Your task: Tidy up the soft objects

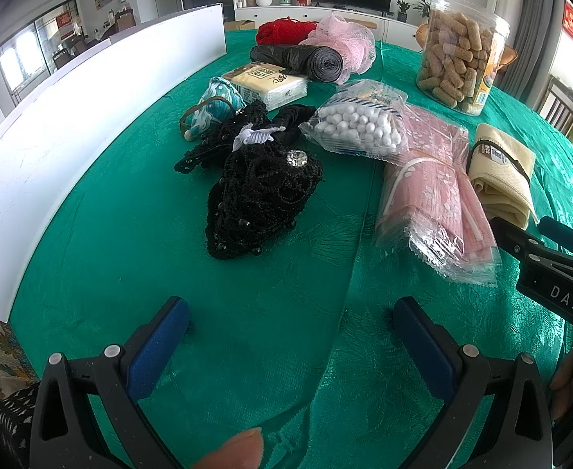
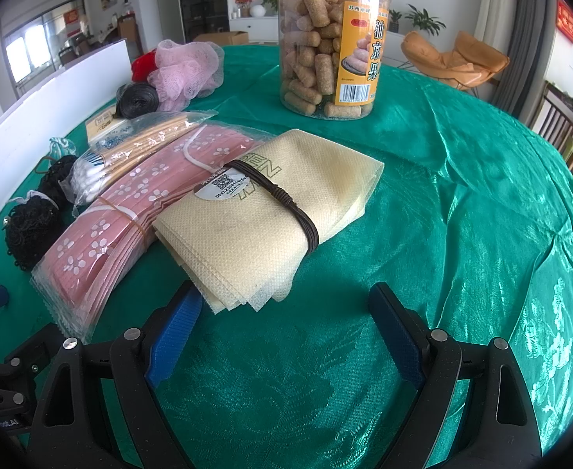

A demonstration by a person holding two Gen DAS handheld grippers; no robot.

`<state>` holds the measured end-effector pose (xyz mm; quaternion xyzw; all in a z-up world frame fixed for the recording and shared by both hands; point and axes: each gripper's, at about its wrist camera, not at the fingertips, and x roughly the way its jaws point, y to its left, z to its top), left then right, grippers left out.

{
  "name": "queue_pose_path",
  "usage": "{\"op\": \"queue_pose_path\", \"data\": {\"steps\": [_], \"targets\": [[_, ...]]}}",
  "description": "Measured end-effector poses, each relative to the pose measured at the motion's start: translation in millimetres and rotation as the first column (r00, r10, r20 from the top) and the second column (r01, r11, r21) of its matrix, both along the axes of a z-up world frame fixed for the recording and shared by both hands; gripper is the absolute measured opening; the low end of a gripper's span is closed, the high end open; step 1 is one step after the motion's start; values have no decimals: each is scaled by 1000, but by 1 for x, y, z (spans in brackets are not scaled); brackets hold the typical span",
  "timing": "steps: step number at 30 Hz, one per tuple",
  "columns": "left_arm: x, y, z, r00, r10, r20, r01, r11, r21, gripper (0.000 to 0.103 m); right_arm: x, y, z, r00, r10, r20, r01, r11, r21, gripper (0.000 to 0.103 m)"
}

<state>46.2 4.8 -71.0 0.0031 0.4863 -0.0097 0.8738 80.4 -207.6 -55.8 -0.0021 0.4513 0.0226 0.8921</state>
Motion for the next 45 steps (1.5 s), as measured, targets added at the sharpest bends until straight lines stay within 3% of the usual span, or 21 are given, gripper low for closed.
{"op": "queue_pose_path", "data": {"steps": [35, 37, 39, 42, 45], "targets": [[-1, 1, 1, 1000, -5, 6, 5, 1000, -9, 103, 0, 0, 0, 1000, -1, 1, 1, 1000, 0, 89], [2, 8, 6, 1000, -4, -16, 3, 999, -49, 103, 0, -1, 0, 1000, -1, 1, 1, 1000, 0, 89], [-1, 25, 15, 999, 44, 12, -42, 990, -135, 103, 0, -1, 0, 1000, -1, 2, 1, 1000, 1, 89], [-12, 64, 35, 982, 166, 86, -135, 948, -289, 103, 0, 0, 0, 1000, -1, 2, 1, 1000, 0, 89], [-21, 97, 45, 963, 245, 112, -180, 894, -410, 103, 0, 0, 0, 1000, -2, 2, 2, 1000, 1, 89]]}}
